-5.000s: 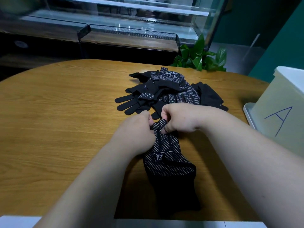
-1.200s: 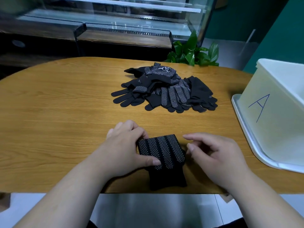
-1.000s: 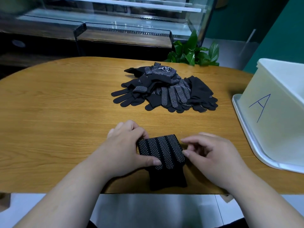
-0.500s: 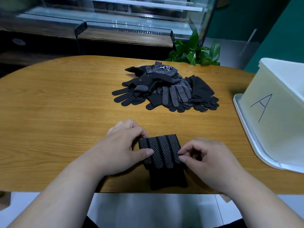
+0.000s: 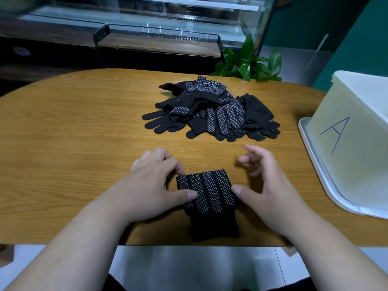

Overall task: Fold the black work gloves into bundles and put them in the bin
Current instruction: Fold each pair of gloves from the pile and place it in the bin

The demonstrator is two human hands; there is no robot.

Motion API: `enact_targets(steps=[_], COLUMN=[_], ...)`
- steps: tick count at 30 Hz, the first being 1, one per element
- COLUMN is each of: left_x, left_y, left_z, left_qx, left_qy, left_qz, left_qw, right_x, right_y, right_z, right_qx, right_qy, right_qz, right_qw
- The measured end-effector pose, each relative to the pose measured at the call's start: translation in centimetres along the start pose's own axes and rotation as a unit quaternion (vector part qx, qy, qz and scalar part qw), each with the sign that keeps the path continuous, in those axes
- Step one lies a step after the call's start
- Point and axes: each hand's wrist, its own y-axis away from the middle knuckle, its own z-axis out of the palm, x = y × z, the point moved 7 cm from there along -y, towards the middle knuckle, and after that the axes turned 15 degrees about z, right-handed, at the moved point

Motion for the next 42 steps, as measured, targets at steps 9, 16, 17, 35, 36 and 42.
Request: enact_targets(steps=[9,16,17,35,36,42], left_x=[1.2,1.2,1.4,5.4,5.3,4.6], left_y=[-0.4,-0.7,-0.8,-0.9,-0.7,0.1], left_z=[0.1,0.3,0.3,-0.3,-0.2,-0.4], left_qx=[-0.031,-0.028,-0.024,0.048,0.046,0.033], left_qy=[-0.028,0.021,0.029,0.010,0.017,0.065], left_qz=[-0.016,0.005,0.012,0.189,0.190,0.197], left_qw=[0.999,0.999,0.999,0.981,0.981,0.978], right_x=[0.1,-1.1,-1.1,-2.8,-3.0,-3.5], right_y=[-2.0,-1.3,-1.3,1.1,1.2,1.8], right_z=[1.8,2.2,2.2,2.6,2.7,3.2], right_qx=[-0.078,-0.096,-0.094,-0.037,-0.035,-0.042], right_qy=[0.173,0.175,0.162,0.132,0.137,0.179], right_qz=[-0.037,-0.042,-0.046,-0.191,-0.199,-0.241], right_qw=[0.981,0.979,0.981,0.972,0.970,0.953])
